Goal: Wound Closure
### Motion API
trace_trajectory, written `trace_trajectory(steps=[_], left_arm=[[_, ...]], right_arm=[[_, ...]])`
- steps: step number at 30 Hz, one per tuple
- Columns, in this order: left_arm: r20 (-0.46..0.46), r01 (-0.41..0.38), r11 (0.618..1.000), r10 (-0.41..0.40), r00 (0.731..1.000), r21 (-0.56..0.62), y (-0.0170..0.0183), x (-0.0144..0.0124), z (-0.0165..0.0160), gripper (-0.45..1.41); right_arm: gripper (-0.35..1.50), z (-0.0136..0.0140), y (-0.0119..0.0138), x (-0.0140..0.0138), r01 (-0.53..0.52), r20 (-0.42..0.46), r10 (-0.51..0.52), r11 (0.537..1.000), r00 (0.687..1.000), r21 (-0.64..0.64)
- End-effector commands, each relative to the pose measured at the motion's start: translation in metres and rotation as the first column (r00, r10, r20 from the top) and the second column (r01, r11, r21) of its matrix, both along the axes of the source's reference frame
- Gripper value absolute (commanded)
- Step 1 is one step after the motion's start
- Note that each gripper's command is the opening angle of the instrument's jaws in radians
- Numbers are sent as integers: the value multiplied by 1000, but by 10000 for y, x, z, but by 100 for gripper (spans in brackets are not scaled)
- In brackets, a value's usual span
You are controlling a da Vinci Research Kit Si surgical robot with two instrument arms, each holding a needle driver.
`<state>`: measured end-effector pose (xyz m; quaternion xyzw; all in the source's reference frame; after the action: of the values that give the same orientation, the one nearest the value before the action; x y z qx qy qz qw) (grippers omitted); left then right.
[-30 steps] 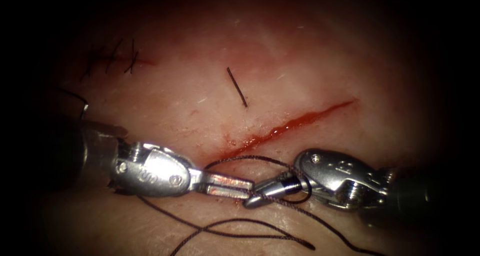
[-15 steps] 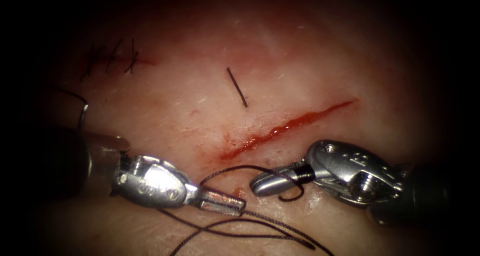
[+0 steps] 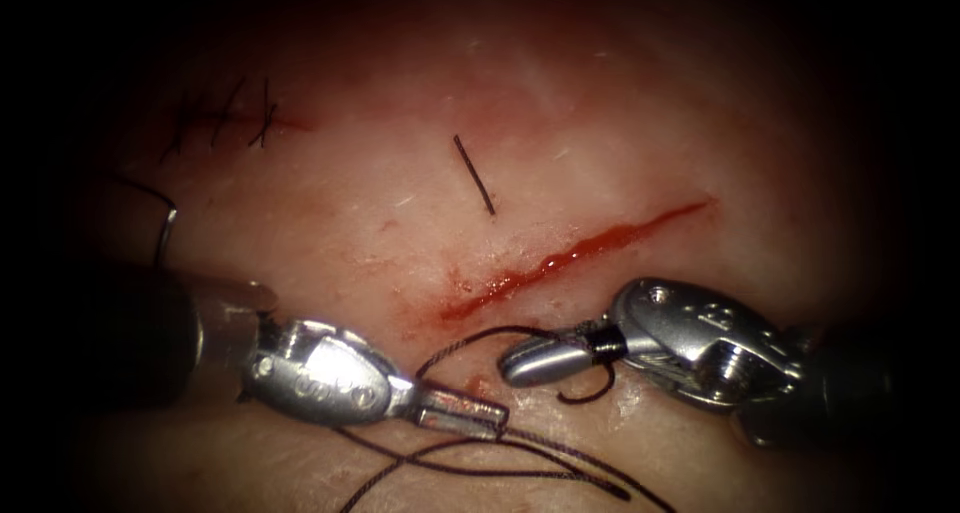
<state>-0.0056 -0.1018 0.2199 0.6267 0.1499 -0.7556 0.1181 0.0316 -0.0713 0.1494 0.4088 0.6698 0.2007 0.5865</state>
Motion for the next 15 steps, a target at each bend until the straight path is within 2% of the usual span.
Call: trace_trajectory(steps=[1, 8, 12, 14, 15], left_arm=[[1, 1, 1000, -1, 1000, 3, -9, -7, 6, -45], [-3, 2, 1000, -2, 1000, 4, -9, -8, 13, -45], [-9, 7, 1000, -7, 1000, 5, -11, -15, 18, -45], [-6, 10, 1000, -10, 1000, 8, -11, -24, 18, -45], [-5, 14, 1000, -13, 1000, 8, -10, -27, 17, -45]], right_arm=[[-35, 3, -11, 7, 0, -9, 0, 1000, 1000, 8], [-35, -2, -3, 6, -73, -35, 76, 995, 997, 66], [-35, -5, 2, 10, -121, -21, 124, 986, 992, 114], [69, -4, -5, 20, -165, 11, 165, 977, 986, 134], [81, -4, -7, 23, -171, 21, 169, 976, 985, 136]])
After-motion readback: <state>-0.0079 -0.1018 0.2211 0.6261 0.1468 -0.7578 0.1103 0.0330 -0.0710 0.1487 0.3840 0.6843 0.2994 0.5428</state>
